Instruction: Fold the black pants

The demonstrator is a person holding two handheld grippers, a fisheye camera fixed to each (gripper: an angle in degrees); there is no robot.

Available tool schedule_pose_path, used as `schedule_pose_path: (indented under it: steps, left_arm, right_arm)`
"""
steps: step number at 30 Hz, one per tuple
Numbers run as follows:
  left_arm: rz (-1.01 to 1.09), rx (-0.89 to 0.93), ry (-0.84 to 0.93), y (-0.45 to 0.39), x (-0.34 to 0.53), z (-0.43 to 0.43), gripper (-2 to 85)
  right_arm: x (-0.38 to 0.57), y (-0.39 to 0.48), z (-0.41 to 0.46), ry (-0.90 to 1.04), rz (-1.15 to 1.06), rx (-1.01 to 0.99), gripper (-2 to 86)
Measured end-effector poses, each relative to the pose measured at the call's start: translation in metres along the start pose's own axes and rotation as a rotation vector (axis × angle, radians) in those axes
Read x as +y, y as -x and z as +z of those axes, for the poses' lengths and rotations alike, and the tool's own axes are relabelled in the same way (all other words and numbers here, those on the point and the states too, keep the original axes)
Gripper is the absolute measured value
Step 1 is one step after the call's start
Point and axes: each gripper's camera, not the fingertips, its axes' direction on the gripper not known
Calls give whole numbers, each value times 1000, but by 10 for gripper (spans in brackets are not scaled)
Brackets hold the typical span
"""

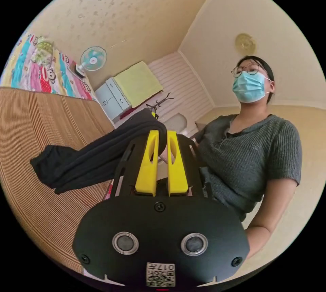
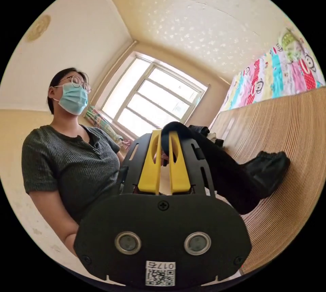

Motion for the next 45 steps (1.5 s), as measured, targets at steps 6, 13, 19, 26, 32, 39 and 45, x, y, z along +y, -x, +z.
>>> schedule_pose_path:
  steps: [6, 13, 19, 26, 32, 39, 45]
  left_arm:
    - [209, 34, -15, -89, -51, -7, 49]
    - [-236, -286, -213, 15, -67, -39, 50]
    - [-351, -607, -40, 120, -70, -43, 50]
    - [-564, -641, 128, 223, 15, -40, 52]
    - [-945, -570, 213, 292, 136, -44, 134]
    - [-948, -544, -40, 358, 123, -127, 184]
    - [-890, -527, 27, 450, 78, -151, 203]
  right_arm:
    - [-48, 135, 46, 64, -251, 115, 10]
    - [-105, 72, 100, 108, 127, 516, 6]
    - [-122, -37, 141, 208, 377, 718, 8]
    - [0, -82, 139, 148, 627, 706, 24]
    - [157, -91, 107, 204, 1055, 762, 73]
    - [125, -84, 79, 103, 980, 698, 163]
    - [49, -152, 99, 189, 881, 594, 205]
